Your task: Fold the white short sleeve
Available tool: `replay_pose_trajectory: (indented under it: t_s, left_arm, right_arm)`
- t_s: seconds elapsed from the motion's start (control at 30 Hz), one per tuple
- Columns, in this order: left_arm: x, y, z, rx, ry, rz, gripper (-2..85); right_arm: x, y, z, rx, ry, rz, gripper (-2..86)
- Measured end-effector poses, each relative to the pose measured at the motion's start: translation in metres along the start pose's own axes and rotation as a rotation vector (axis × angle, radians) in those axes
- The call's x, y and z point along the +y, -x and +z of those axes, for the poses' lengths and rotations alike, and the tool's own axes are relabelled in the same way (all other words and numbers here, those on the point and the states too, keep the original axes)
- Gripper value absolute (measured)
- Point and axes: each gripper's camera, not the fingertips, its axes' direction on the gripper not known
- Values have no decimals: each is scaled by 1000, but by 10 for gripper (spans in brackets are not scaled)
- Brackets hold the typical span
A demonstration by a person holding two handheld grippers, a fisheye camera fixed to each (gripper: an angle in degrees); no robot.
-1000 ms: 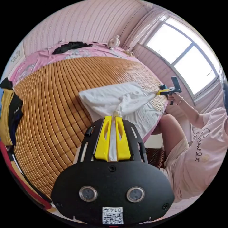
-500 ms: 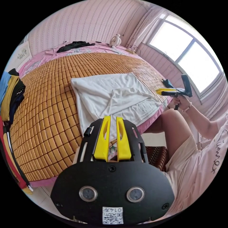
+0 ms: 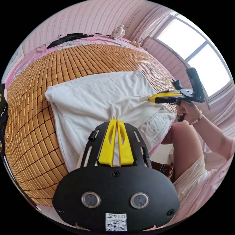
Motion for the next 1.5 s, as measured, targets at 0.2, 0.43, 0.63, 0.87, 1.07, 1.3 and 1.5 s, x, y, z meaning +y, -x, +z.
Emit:
replay_pose_trajectory:
  t_s: [0.2, 0.43, 0.63, 0.87, 1.07, 1.3, 1.5]
  left_arm:
    - [64, -34, -45, 98, 7, 109, 8]
    - [99, -63, -54, 53, 33, 121, 49]
    - [65, -85, -25, 26, -10, 120, 71]
    - [85, -89, -4, 9, 234, 220, -7]
    - [121, -78, -52, 30, 138, 135, 1]
    - [105, -8, -92, -220, -80, -81, 52]
    - [104, 21, -65, -194, -22, -131, 65]
  right_arm:
    - [70, 36, -21, -131, 63, -189, 35]
    - [89, 65, 3, -17, 86, -167, 73]
    - [61, 98, 60, 56, 122, -191, 84]
    - [68, 129, 101, 61, 299, -259, 60]
    - [69, 140, 110, 112, 339, -241, 66]
    - [-11, 170, 127, 154, 178, -303, 66]
    - [-118, 234, 193, 157, 127, -442, 66]
